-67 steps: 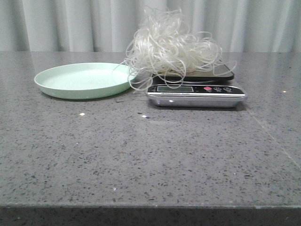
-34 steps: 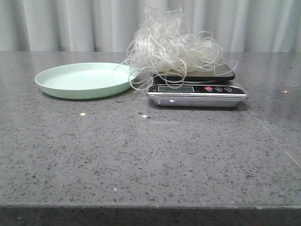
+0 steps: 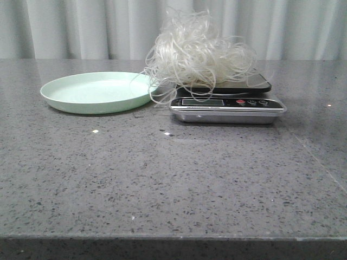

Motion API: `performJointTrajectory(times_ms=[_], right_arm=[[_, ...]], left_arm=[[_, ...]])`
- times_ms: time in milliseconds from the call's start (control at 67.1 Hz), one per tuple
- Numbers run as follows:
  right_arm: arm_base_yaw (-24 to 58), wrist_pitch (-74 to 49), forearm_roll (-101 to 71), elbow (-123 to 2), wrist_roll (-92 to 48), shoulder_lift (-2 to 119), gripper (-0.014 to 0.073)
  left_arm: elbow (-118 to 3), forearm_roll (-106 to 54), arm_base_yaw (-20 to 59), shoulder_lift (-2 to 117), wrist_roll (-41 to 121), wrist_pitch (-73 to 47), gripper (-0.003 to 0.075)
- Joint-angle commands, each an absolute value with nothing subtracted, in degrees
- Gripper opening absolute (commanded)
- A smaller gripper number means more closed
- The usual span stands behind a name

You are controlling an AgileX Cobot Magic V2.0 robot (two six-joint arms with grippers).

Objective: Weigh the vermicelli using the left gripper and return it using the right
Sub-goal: 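Withdraw the left gripper and let the vermicelli rest on the scale, then lower the right gripper into the vermicelli on the scale and close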

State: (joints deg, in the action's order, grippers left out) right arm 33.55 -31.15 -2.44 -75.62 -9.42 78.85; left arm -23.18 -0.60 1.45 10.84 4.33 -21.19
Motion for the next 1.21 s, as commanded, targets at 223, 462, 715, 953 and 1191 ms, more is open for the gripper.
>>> performJointTrajectory(times_ms=[223, 462, 715, 953, 1191], right_arm=[[33.45, -29.68, 2.08, -77.78, -10.14, 82.42, 0.0571], [33.45, -32.18, 2.08, -77.78, -10.14, 83.92, 0.0571], [33.45, -32.09, 2.45, -77.78, -10.14, 88.28, 0.0571], [33.45, -32.27, 7.65, -77.78, -10.14, 92.41, 0.0565], [33.45, -32.43, 9.46, -77.78, -10.14, 93.79, 0.0276]], left_arm=[[-24.71, -0.94, 1.35, 11.39, 3.87, -16.41, 0.0137], [-24.71, -0.94, 1.35, 11.39, 3.87, -16.41, 0.0137], [-24.71, -0.94, 1.35, 11.39, 3.87, -16.41, 0.0137], [-24.71, -0.94, 1.35, 11.39, 3.87, -16.41, 0.0137], [-24.71, -0.94, 1.35, 11.39, 3.87, -16.64, 0.0137]])
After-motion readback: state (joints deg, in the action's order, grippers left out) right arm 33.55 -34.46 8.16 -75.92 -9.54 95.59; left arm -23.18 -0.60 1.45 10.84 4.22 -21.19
